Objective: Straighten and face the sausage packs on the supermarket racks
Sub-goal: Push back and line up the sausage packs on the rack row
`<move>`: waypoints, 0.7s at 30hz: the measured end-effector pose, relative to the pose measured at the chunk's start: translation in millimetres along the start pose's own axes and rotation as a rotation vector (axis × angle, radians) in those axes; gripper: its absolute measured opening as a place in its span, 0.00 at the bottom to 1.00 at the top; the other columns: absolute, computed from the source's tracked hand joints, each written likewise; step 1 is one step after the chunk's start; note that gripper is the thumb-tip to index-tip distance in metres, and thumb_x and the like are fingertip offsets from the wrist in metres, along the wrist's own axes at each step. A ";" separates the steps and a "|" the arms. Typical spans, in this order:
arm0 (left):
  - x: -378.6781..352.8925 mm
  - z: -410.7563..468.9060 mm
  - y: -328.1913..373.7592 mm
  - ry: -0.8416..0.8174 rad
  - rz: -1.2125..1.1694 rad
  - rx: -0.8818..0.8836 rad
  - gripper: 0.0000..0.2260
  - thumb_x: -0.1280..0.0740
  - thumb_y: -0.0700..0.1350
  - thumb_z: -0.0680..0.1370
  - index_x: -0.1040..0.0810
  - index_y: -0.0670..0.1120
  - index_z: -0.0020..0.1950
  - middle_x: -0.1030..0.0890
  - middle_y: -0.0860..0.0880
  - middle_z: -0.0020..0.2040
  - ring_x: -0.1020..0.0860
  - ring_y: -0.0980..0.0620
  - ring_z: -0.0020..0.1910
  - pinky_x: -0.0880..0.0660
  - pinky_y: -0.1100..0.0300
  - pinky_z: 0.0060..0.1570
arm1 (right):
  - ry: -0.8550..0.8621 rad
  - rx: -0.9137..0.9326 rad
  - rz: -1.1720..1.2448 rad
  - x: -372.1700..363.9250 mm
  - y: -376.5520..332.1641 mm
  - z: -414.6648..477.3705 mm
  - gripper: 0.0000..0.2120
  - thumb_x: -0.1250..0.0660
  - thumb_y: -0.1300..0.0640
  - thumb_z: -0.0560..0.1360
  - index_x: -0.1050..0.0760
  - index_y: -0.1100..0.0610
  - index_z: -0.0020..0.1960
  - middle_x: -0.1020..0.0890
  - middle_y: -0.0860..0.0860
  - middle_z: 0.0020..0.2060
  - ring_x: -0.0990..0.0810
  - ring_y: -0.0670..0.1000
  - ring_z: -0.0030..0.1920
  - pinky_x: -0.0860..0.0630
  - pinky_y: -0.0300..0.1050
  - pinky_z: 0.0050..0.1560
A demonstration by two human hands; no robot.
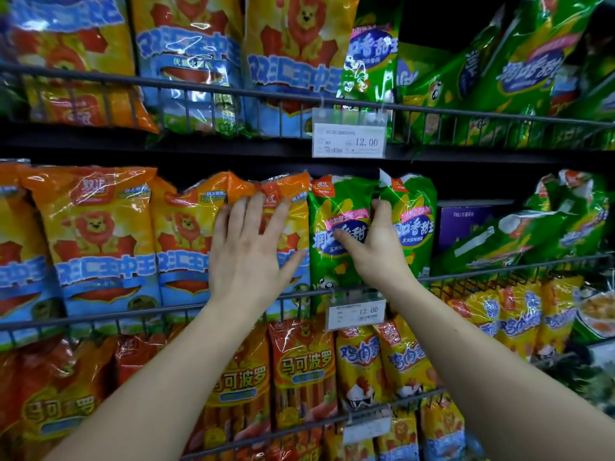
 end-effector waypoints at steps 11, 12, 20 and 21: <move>-19.6 6.0 -11.1 -0.162 0.033 -0.047 0.37 0.52 0.72 0.74 0.54 0.59 0.80 0.50 0.53 0.81 0.57 0.48 0.80 0.59 0.42 0.76 | -0.146 0.086 -0.139 -2.0 5.7 19.4 0.49 0.31 0.43 0.76 0.64 0.52 0.80 0.48 0.52 0.80 0.42 0.55 0.77 0.34 0.54 0.69; -20.2 6.2 -9.2 -0.168 0.019 -0.049 0.37 0.51 0.71 0.74 0.53 0.59 0.80 0.50 0.53 0.81 0.57 0.49 0.80 0.58 0.42 0.76 | -0.141 0.096 -0.154 -0.7 5.8 19.6 0.49 0.31 0.43 0.76 0.63 0.53 0.80 0.47 0.53 0.80 0.39 0.55 0.76 0.32 0.53 0.67; -4.8 10.1 36.8 -0.005 -0.122 0.023 0.31 0.40 0.64 0.75 0.35 0.50 0.75 0.35 0.46 0.75 0.41 0.43 0.76 0.47 0.41 0.75 | -0.009 0.378 -0.236 25.0 4.9 -3.9 0.41 0.33 0.44 0.77 0.51 0.56 0.80 0.40 0.54 0.77 0.37 0.53 0.74 0.26 0.51 0.61; -3.3 12.4 44.1 0.000 -0.128 0.037 0.31 0.40 0.64 0.75 0.35 0.50 0.74 0.35 0.44 0.74 0.40 0.42 0.75 0.44 0.40 0.74 | 0.014 0.419 -0.235 31.5 6.2 -9.6 0.38 0.33 0.45 0.77 0.48 0.56 0.80 0.39 0.53 0.76 0.36 0.52 0.73 0.25 0.50 0.59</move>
Point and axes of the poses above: each hand's wrist, its own z-axis towards the middle knuckle, its own x-axis out of the back of the hand, y = z × x, the point moved 8 cm from there along z, towards the middle knuckle
